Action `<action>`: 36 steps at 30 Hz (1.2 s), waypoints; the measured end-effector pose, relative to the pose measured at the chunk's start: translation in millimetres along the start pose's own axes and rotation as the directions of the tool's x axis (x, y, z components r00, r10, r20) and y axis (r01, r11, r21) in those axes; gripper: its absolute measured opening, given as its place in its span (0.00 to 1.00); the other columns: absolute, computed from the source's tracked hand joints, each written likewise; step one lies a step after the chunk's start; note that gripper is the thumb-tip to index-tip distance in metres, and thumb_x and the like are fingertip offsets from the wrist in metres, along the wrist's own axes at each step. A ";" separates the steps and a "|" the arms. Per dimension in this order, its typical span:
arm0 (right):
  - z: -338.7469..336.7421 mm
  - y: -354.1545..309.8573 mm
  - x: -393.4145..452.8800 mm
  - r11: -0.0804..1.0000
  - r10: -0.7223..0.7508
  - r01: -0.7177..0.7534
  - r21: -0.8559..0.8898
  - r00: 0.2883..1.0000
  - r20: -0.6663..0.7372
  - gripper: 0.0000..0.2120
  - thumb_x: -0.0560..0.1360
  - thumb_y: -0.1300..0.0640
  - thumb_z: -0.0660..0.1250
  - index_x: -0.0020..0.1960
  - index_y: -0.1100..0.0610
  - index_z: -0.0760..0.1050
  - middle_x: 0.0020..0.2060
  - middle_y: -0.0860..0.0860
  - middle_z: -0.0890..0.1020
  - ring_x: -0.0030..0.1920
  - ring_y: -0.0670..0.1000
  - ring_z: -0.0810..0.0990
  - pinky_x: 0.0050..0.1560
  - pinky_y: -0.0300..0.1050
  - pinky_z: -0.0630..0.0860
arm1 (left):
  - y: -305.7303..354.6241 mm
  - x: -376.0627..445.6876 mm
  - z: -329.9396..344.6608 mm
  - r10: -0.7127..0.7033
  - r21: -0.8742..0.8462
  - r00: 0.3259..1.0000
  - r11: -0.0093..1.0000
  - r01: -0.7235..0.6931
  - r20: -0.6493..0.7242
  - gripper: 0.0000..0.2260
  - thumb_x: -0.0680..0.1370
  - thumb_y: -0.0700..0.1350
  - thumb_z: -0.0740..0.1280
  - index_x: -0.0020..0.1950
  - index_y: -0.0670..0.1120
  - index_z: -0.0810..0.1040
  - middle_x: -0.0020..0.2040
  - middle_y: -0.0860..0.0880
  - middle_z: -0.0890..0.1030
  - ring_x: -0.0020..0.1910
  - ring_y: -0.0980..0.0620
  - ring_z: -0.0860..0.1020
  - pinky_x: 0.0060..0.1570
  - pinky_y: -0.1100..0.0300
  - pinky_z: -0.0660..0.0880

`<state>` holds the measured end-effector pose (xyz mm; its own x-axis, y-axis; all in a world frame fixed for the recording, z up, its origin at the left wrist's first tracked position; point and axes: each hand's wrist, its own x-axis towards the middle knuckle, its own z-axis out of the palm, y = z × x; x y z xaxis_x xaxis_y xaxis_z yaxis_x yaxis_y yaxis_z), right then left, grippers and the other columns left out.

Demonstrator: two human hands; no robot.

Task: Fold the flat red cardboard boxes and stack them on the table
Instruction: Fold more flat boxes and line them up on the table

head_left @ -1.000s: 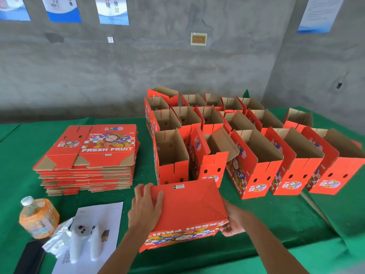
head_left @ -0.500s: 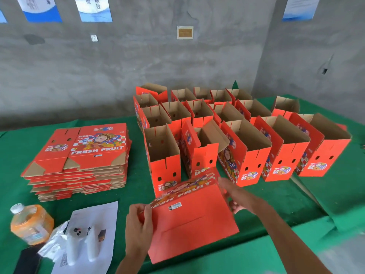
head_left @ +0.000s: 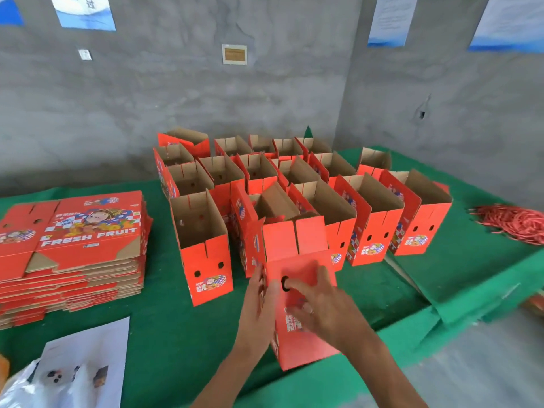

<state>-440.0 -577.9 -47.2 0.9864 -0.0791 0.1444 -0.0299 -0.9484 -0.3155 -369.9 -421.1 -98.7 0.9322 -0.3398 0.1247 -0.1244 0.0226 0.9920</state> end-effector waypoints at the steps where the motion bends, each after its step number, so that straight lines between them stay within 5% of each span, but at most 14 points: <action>1: 17.7 0.9 -6.4 0.999 0.021 -0.021 -0.031 1.000 0.004 0.23 0.79 0.41 0.67 0.69 0.33 0.61 0.59 0.49 0.62 0.46 0.55 0.82 0.48 0.50 0.80 | -2.6 1.1 2.7 0.015 0.033 1.000 0.999 -0.015 -0.006 0.33 0.78 0.68 0.65 0.81 0.61 0.62 0.71 0.70 0.73 0.69 0.70 0.72 0.63 0.74 0.70; 3: 56.5 7.1 -16.0 0.997 0.070 -0.067 -0.044 0.996 0.058 0.25 0.81 0.47 0.66 0.71 0.33 0.57 0.66 0.54 0.61 0.53 0.60 0.83 0.53 0.54 0.81 | -14.6 3.9 5.8 0.009 0.134 1.000 0.991 -0.006 -0.020 0.32 0.79 0.63 0.69 0.80 0.65 0.60 0.69 0.70 0.75 0.66 0.70 0.74 0.61 0.71 0.72; 7: 110.1 25.3 -11.1 0.992 0.120 -0.125 0.033 0.985 0.121 0.33 0.81 0.56 0.66 0.79 0.36 0.55 0.74 0.56 0.57 0.61 0.59 0.80 0.60 0.53 0.78 | -45.9 10.8 1.5 -0.026 0.290 1.000 0.957 0.026 -0.003 0.35 0.79 0.62 0.68 0.81 0.67 0.53 0.76 0.63 0.71 0.72 0.63 0.72 0.72 0.57 0.71; 10: 130.3 27.9 6.9 0.987 0.141 -0.150 0.062 0.981 0.130 0.34 0.80 0.55 0.67 0.79 0.38 0.54 0.74 0.58 0.57 0.61 0.59 0.80 0.61 0.53 0.78 | -55.5 25.5 -4.7 -0.009 0.323 1.000 0.946 0.000 0.027 0.35 0.79 0.60 0.68 0.80 0.71 0.52 0.77 0.67 0.67 0.74 0.64 0.69 0.73 0.57 0.69; 15: 155.0 35.1 26.7 0.982 0.163 -0.176 0.064 0.971 0.176 0.32 0.79 0.53 0.67 0.79 0.39 0.59 0.74 0.56 0.58 0.62 0.60 0.79 0.59 0.54 0.79 | -71.8 55.3 -10.9 -0.101 0.439 0.993 0.896 0.065 0.057 0.40 0.80 0.46 0.70 0.83 0.63 0.50 0.80 0.56 0.67 0.77 0.53 0.68 0.75 0.44 0.68; 26: 173.2 47.2 64.7 0.984 0.158 -0.167 0.055 0.977 0.143 0.30 0.80 0.50 0.67 0.78 0.40 0.59 0.71 0.56 0.58 0.63 0.59 0.78 0.55 0.51 0.83 | -80.7 92.8 -11.7 -0.151 0.508 0.985 0.857 0.089 0.082 0.39 0.83 0.46 0.68 0.85 0.58 0.46 0.80 0.53 0.66 0.76 0.49 0.71 0.74 0.44 0.70; 33: 156.1 32.4 52.7 0.985 0.142 -0.161 0.068 0.964 0.225 0.28 0.84 0.53 0.63 0.81 0.42 0.60 0.77 0.60 0.55 0.67 0.63 0.77 0.64 0.56 0.77 | -82.4 84.3 -18.2 -0.170 0.501 0.984 0.857 0.118 0.060 0.38 0.82 0.43 0.69 0.85 0.53 0.51 0.79 0.49 0.67 0.75 0.47 0.71 0.74 0.44 0.69; 36: 139.7 8.7 50.4 0.977 0.215 -0.209 -0.048 0.955 0.207 0.21 0.85 0.50 0.58 0.78 0.45 0.65 0.70 0.58 0.73 0.60 0.62 0.82 0.59 0.56 0.79 | -76.2 74.5 -33.9 -0.188 0.529 0.982 0.837 0.142 0.034 0.34 0.79 0.49 0.72 0.82 0.55 0.60 0.74 0.50 0.73 0.71 0.47 0.75 0.70 0.45 0.73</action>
<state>-368.0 -547.2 -173.8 0.9686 -0.2156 -0.1239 -0.2433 -0.9245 -0.2934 -279.4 -416.3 -164.3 0.9267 -0.3701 -0.0649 -0.1518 -0.5267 0.8363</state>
